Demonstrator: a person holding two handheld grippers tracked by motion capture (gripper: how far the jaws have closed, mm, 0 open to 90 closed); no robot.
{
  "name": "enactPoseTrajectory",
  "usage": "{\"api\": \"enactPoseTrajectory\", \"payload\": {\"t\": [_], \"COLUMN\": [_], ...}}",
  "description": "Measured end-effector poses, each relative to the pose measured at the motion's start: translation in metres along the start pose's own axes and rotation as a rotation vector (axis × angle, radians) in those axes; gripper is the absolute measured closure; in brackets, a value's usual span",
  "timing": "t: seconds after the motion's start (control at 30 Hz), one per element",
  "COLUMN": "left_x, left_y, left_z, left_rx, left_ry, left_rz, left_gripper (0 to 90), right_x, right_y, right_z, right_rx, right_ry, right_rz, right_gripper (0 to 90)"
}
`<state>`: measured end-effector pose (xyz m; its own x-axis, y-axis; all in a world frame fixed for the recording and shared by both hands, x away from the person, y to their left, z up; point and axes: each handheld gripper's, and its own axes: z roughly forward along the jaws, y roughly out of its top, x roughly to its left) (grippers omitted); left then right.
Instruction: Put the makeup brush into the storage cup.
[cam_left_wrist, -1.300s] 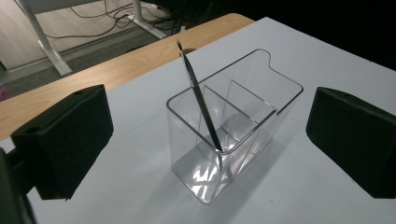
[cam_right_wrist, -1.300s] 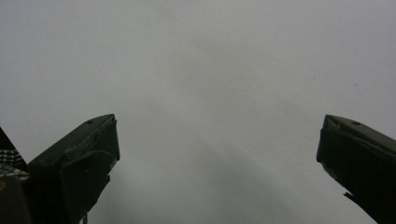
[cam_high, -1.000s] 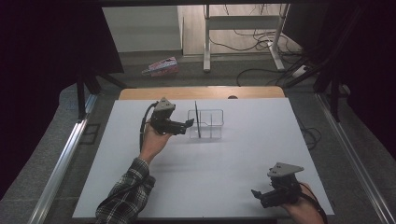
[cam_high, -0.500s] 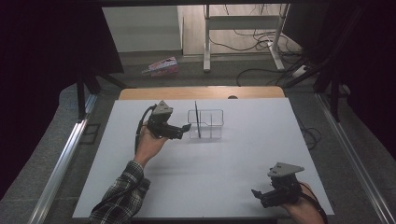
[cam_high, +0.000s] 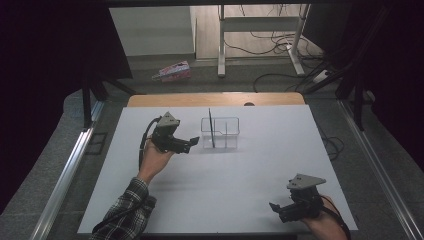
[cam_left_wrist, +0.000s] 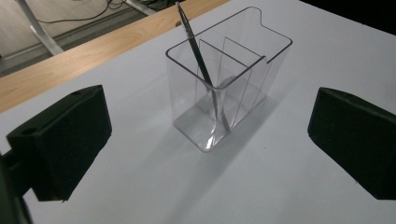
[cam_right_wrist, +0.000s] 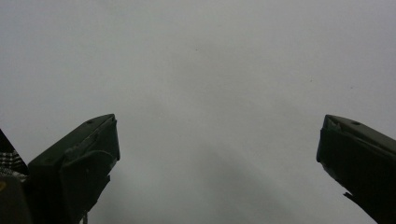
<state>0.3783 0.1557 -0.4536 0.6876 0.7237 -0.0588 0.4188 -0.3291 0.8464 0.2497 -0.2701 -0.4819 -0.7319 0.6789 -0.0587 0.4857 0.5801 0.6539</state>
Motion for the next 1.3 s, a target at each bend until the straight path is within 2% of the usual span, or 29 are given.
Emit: {"api": "enactPoseTrajectory", "payload": {"t": [0.23, 0.67, 0.9, 1.13, 1.3], "left_x": [-0.002, -0.001, -0.002, -0.004, -0.005], "left_y": [-0.006, -0.024, -0.028, -0.034, -0.04], "left_z": [-0.005, -0.013, -0.016, -0.017, -0.015], "left_rx": [0.007, 0.056, 0.071, 0.084, 0.112], "left_ry": [0.0, 0.003, 0.004, 0.003, 0.008], "left_rz": [-0.002, -0.012, -0.011, -0.019, -0.009], "left_gripper": [0.1, 0.1, 0.2, 0.5, 0.6], "right_x": [0.0, -0.001, -0.001, -0.001, -0.002], "right_y": [0.0, 0.0, 0.0, 0.0, 0.0], "right_z": [0.0, -0.001, -0.002, -0.001, -0.001], "right_rx": [-0.003, -0.013, -0.017, -0.012, -0.011], "right_ry": [0.0, -0.003, -0.005, -0.007, -0.006], "right_rz": [0.003, 0.009, 0.016, 0.008, 0.006], "right_gripper": [0.0, 0.0, 0.0, 0.0, 0.0]}}
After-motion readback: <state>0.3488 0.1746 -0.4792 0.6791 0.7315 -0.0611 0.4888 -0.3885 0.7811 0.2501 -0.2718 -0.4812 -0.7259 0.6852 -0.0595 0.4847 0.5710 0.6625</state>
